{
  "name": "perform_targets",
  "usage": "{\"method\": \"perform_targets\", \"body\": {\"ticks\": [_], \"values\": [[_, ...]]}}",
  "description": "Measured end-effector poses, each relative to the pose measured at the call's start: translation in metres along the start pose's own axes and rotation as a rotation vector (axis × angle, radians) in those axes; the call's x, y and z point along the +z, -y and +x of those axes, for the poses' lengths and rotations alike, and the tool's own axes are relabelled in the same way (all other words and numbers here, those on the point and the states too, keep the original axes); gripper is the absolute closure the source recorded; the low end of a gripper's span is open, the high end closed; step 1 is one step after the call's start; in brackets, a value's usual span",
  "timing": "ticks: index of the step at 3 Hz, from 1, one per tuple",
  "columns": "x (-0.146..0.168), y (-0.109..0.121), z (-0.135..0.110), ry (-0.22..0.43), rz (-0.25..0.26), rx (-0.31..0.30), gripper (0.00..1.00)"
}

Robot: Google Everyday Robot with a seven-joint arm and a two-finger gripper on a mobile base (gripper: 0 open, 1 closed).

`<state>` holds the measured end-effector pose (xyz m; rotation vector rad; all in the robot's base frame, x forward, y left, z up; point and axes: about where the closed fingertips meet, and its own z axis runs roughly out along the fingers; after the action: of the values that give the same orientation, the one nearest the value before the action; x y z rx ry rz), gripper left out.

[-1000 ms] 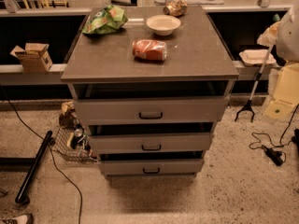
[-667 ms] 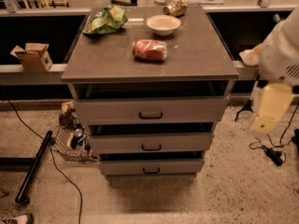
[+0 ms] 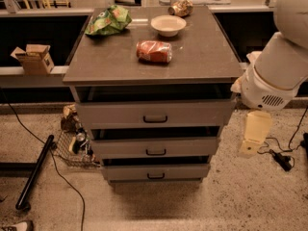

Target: Open top drawer

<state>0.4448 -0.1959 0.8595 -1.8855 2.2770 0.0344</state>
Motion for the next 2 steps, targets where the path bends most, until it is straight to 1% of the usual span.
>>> {"method": "perform_targets", "body": {"ticks": [1, 2], "values": [[0.000, 0.000, 0.000, 0.000, 0.000, 0.000, 0.00], [0.035, 0.017, -0.012, 0.004, -0.004, -0.034, 0.00]]}}
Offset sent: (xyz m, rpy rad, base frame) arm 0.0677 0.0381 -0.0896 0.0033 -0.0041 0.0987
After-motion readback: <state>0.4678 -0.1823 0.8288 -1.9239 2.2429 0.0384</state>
